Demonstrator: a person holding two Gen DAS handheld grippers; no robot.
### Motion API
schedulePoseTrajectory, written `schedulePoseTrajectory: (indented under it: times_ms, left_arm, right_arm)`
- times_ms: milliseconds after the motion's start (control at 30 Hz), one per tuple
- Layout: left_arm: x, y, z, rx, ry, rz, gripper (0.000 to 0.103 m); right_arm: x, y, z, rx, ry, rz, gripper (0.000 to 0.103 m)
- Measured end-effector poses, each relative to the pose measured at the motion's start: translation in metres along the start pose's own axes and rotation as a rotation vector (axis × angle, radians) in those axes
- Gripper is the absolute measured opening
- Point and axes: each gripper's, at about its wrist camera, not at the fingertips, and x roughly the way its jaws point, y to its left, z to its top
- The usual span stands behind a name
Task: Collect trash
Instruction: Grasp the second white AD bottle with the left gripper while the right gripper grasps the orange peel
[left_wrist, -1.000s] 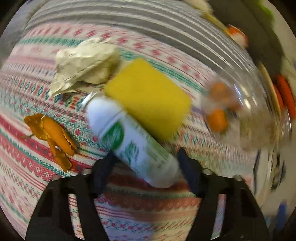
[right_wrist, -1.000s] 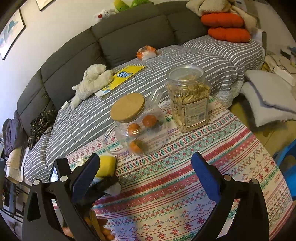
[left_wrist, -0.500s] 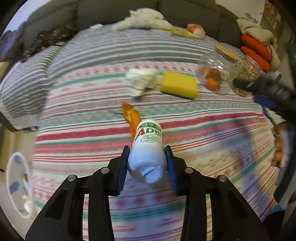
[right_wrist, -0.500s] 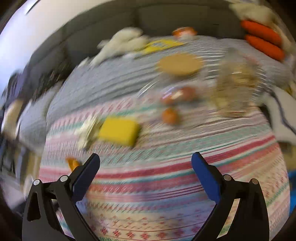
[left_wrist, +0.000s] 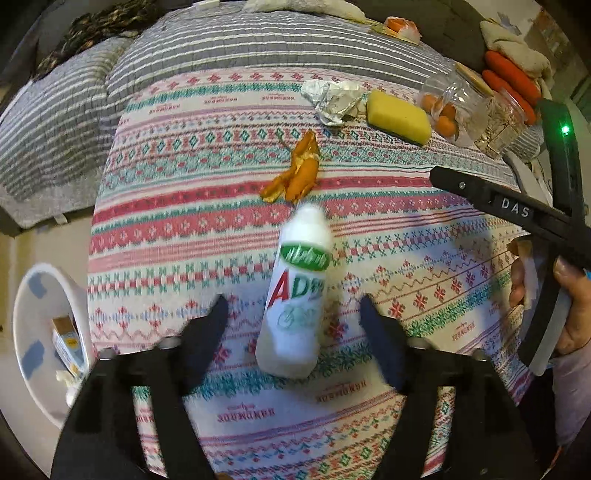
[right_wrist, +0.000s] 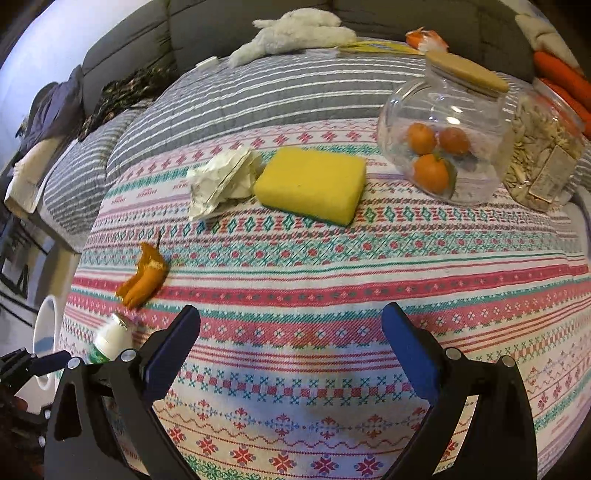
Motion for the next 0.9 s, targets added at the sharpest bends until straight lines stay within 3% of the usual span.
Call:
schedulePoseTrajectory:
  times_ms: [133,200,267,333,567,667,800,867,900]
  left_arm:
    - [0.015,-0.001,0.012,-0.010,0.005,0.013,0.074]
    - [0.027,-0.001,0.016,-0.020,0.018,0.010,0.066]
    - [0.039,-0.003,0.012,-0.007,0.065,0.000,0.036]
    - [0.038,-0.004,0.006,0.000,0.057,0.020,0.036]
    - [-0.046,0.033,-0.012,-0.132,-0.192,0.065,0.036]
    - [-0.062,0.048,-0.012,-0.167,-0.233,0.098,0.036]
    - [-0.074,0.068,-0.014,-0.197,-0.260,0.130,0.036]
    - [-0.075,0.072,-0.013,-0.205,-0.268,0.147,0.036]
    - [-0.077,0.075,-0.013,-0.210,-0.274,0.151,0.036]
  right_arm:
    - [0.002,-0.001,0.004,0.000,-0.004,-0.016,0.096]
    - [0.005,0.001,0.005,0.001,0.001,-0.019,0.096]
    - [0.008,0.004,0.005,-0.001,0.013,-0.009,0.096]
    - [0.011,0.012,0.004,-0.013,0.020,0.002,0.096]
    - [0.031,0.058,-0.003,0.006,0.051,0.063,0.096]
    - [0.048,0.090,-0.002,0.069,0.081,0.104,0.095]
    - [0.067,0.132,-0.001,0.070,0.088,0.053,0.083]
    - [0.074,0.148,0.000,0.057,0.070,0.001,0.068]
    - [0.076,0.154,0.002,0.037,0.051,-0.030,0.049]
